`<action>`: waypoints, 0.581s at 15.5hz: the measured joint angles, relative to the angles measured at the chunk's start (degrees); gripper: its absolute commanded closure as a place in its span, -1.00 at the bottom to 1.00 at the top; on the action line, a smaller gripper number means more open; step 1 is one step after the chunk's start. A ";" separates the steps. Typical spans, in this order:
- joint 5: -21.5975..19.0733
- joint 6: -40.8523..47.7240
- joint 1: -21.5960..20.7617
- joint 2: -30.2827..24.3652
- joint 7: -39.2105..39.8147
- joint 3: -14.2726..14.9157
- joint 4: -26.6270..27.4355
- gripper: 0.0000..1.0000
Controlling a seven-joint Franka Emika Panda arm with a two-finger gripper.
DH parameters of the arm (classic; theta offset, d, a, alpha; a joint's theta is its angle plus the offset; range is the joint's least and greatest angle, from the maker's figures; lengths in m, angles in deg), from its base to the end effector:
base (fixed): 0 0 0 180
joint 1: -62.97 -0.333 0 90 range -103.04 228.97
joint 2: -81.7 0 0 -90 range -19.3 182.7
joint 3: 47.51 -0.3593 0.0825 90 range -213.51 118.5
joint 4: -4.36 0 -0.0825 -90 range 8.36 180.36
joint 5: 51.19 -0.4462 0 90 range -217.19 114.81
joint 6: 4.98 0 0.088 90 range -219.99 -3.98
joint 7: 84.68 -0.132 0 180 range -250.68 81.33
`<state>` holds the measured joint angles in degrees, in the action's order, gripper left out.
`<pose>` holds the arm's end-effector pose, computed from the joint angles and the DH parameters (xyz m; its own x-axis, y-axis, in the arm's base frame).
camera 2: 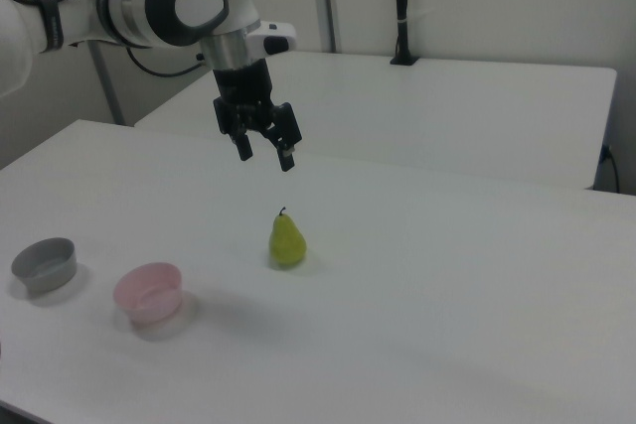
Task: Place the pear in the bowl
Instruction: 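Move the open gripper down over the yellow-green pear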
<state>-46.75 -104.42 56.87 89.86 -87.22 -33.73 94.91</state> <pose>0.6690 -0.0898 0.5633 0.9866 -0.1618 0.0207 -0.1631 -0.9805 0.1094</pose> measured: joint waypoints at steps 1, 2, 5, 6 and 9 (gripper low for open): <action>-0.12 0.19 0.07 0.00 0.00 0.66 -0.56 -1.00; -1.55 0.52 0.07 0.00 0.23 1.02 -0.69 -1.00; -4.13 1.36 0.08 -0.01 0.95 2.51 -1.47 -1.00; -4.19 1.39 0.08 -0.01 0.96 2.62 -1.50 -1.00; -4.21 1.48 0.08 -0.01 0.96 2.66 -1.51 -1.00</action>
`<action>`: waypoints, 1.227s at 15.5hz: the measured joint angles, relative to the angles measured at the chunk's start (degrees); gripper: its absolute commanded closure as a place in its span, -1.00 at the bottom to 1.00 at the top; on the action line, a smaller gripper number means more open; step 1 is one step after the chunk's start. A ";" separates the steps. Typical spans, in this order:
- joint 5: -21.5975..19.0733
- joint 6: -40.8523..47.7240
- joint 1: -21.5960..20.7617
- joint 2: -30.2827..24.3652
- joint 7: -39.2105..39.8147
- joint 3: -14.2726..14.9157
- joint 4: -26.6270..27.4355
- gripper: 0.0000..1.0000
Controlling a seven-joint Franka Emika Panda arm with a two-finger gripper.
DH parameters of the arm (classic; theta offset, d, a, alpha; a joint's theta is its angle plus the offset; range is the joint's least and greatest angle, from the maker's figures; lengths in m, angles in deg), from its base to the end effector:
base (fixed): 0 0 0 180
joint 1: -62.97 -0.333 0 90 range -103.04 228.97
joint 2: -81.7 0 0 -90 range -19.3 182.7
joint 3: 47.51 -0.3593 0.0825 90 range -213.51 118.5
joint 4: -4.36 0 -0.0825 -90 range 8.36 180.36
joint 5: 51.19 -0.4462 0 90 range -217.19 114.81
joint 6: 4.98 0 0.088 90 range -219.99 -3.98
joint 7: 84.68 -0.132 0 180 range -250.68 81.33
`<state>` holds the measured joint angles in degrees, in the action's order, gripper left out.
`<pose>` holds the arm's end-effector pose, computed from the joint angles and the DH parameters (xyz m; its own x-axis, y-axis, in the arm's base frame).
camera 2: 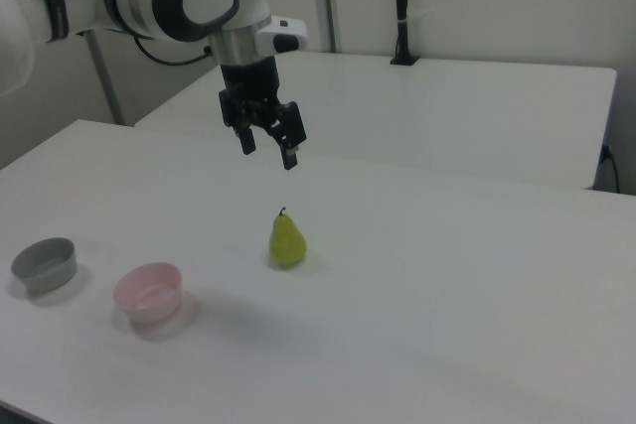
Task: Place the pear in the bowl
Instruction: 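Move the open gripper down over the yellow-green pear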
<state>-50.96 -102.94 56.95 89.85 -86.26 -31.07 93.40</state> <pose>0.6649 -0.1110 0.5759 0.9788 -0.2039 0.0203 -0.2046 -0.9779 0.0436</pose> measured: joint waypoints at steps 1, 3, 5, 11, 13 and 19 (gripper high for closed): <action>0.00 0.00 0.00 0.00 0.00 0.00 0.00 -1.00; 0.00 0.00 0.00 0.00 0.00 0.00 -0.01 -1.00; 0.00 0.00 -0.01 0.02 0.17 0.00 -0.01 -1.00; -0.02 0.00 -0.27 0.94 2.34 -0.02 0.00 -1.00; -0.08 0.00 -0.30 1.56 4.16 -0.03 0.00 -1.00; -1.79 -4.33 -2.90 5.98 10.57 -0.16 -0.08 -1.00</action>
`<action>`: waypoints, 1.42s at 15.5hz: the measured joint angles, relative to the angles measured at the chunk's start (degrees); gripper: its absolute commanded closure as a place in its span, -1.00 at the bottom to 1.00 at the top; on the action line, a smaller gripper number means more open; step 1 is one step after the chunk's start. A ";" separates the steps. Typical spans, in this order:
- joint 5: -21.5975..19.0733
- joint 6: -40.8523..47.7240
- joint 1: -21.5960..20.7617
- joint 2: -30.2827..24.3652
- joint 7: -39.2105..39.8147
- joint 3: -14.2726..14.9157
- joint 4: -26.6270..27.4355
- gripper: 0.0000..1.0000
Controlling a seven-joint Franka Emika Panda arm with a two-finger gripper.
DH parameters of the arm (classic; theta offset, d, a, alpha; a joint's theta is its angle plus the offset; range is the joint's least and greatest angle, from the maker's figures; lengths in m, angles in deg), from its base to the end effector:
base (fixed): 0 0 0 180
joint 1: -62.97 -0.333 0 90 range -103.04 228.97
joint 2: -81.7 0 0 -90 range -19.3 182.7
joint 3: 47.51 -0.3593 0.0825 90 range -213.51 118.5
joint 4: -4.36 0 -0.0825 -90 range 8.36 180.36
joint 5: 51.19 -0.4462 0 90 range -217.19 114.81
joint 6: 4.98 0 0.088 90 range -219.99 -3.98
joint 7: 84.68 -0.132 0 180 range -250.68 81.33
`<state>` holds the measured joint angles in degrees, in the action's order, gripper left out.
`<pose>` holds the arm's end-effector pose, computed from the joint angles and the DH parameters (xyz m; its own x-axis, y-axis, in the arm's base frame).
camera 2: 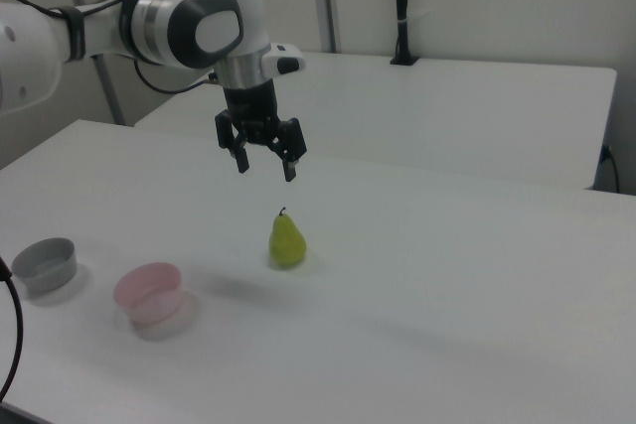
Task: Place the pear in the bowl
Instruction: 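Move the open gripper down over the yellow-green pear, then close the gripper around the pear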
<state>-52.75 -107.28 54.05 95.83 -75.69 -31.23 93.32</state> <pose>0.7022 -0.0694 0.5135 0.9995 0.0304 -0.0104 0.0308 -0.9987 0.0408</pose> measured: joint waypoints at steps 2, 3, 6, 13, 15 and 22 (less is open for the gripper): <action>-0.09 -1.59 -0.71 1.70 1.30 -0.01 -0.02 -1.00; -0.09 -2.56 -0.99 2.88 2.09 -0.01 -0.03 -1.00; -0.09 -4.91 -1.11 5.27 3.47 -0.01 -0.05 -1.00; -0.09 -8.57 -3.18 12.35 5.19 0.42 -0.04 -1.00; -0.09 -10.70 -3.31 14.46 5.46 0.44 -0.04 -1.00; 0.08 -11.90 -3.35 17.53 8.82 0.74 0.23 -0.24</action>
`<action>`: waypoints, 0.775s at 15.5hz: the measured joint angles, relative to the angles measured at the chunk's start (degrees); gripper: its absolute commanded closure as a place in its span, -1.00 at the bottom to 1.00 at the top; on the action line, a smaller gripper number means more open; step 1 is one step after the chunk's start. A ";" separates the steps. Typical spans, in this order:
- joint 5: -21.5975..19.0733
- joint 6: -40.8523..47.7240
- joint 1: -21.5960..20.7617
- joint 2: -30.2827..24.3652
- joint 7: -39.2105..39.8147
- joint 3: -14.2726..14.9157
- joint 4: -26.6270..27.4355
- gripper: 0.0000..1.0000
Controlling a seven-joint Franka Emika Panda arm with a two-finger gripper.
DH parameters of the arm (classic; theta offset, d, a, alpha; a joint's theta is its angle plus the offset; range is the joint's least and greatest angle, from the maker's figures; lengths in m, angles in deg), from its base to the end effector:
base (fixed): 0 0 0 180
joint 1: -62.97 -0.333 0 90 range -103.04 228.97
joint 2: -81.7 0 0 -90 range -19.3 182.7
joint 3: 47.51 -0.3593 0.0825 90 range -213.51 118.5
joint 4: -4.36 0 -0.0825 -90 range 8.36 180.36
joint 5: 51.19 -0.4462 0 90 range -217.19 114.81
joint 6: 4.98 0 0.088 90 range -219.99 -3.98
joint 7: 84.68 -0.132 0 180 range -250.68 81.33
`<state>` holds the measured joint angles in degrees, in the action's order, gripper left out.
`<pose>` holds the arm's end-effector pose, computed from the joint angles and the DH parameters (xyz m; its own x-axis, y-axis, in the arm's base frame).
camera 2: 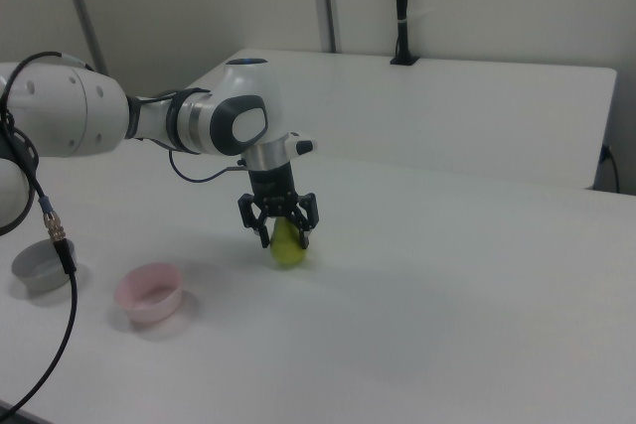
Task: Place the pear in the bowl
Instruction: 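Close the gripper around the pear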
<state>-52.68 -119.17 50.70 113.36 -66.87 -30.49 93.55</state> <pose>0.7562 -0.0320 0.3112 0.9621 0.2401 -0.1293 0.2532 -0.9626 0.0963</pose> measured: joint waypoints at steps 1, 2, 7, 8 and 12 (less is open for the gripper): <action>0.11 0.00 0.00 -0.03 0.08 0.01 -0.03 -0.10; 0.17 0.00 0.00 -0.17 0.14 0.02 -0.08 0.05; 0.19 0.00 0.00 -0.25 0.86 0.05 -0.09 0.29; 0.18 0.00 0.00 -0.26 0.87 0.06 -0.09 0.30; 0.18 0.00 0.02 -1.36 0.87 0.48 -0.27 0.30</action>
<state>-52.50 -119.18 50.72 112.00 -66.00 -30.01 93.27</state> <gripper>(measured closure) 0.326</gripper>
